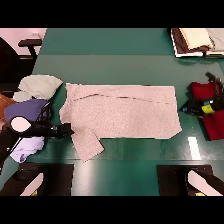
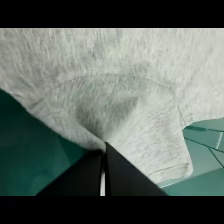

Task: Fold the shirts.

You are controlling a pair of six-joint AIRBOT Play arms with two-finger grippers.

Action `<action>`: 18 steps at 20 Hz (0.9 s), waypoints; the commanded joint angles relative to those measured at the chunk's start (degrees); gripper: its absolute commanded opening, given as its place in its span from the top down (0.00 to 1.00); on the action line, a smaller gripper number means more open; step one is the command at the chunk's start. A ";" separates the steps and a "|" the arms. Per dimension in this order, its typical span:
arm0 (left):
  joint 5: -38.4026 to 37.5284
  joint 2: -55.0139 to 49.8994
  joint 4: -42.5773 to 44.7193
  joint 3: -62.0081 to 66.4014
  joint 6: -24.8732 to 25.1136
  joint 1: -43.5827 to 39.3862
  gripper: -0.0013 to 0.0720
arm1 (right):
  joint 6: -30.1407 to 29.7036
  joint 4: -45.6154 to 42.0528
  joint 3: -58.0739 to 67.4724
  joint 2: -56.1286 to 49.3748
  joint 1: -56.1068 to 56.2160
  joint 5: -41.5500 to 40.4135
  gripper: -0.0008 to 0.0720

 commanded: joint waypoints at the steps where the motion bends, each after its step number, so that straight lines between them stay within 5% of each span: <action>1: -2.84 0.26 2.54 2.21 0.37 0.02 0.96 | 0.07 -0.79 -9.81 0.98 -8.63 0.00 0.34; 5: -1.42 0.26 2.47 2.21 0.35 0.02 0.95 | -0.48 3.63 -18.78 -2.71 -14.51 -2.05 0.37; 9: -1.57 0.24 2.45 2.23 0.39 0.02 0.95 | -1.95 8.46 -20.48 -8.41 -6.25 -8.87 0.41; 12: -6.40 0.26 4.59 3.43 0.76 0.02 0.96 | -1.88 5.70 -16.92 -10.71 0.61 -8.72 0.84; 13: -8.94 0.26 5.95 4.39 0.76 0.02 0.96 | -1.81 4.07 -15.65 -10.14 2.01 -8.31 0.92; 18: -18.34 10.38 10.67 5.62 -3.45 0.00 0.96 | -0.46 -6.19 -13.16 1.68 3.48 1.29 0.97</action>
